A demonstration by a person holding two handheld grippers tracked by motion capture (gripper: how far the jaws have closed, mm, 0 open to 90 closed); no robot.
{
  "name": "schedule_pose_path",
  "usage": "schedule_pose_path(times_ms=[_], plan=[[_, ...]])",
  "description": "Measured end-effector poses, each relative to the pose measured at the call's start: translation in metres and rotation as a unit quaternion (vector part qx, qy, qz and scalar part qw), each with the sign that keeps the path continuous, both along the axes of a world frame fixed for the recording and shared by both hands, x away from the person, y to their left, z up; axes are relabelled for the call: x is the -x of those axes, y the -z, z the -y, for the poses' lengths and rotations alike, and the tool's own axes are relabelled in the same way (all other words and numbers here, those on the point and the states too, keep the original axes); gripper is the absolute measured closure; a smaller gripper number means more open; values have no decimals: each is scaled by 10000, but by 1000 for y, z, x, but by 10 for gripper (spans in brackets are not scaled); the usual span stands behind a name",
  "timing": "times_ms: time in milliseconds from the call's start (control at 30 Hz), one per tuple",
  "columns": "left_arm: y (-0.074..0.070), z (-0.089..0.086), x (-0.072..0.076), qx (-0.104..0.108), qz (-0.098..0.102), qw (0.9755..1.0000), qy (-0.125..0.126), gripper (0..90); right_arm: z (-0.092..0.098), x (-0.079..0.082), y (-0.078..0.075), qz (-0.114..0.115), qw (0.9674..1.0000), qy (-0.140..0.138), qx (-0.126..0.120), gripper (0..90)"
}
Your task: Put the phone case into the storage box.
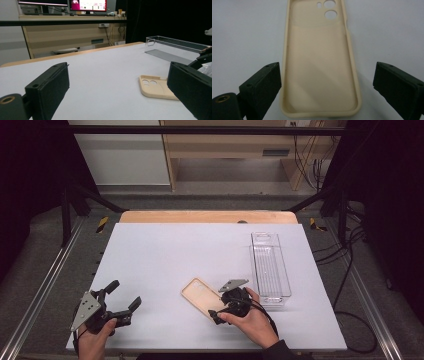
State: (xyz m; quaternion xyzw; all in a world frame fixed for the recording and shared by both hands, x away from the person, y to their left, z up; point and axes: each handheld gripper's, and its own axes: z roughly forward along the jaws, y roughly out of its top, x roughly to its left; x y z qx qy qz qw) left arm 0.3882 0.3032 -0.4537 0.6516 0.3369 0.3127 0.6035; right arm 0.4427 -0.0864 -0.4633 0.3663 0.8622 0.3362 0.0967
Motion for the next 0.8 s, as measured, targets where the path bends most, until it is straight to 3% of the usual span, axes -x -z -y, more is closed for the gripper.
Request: schedule_pose_path(times_ms=[133, 267, 600, 633, 800], plan=[[1, 1, -1, -1, -14, 10000, 14, 36, -2, -5, 6, -204, 9997, -118, -68, 95], [1, 2, -1, -3, -28, 10000, 30, 36, -7, -4, 9, -255, 9994, -217, -12, 85], [1, 2, -1, -5, -24, 10000, 29, 36, -20, 3, 17, -27, 9990, -269, 364, 41], [1, 2, -1, -13, -31, 10000, 28, 36, -21, 5, 18, 78, 9985, -291, 465, 50], [1, 3, -1, -15, -30, 10000, 18, 36, -21, 7, 19, 169, 9984, -263, 478, 59]])
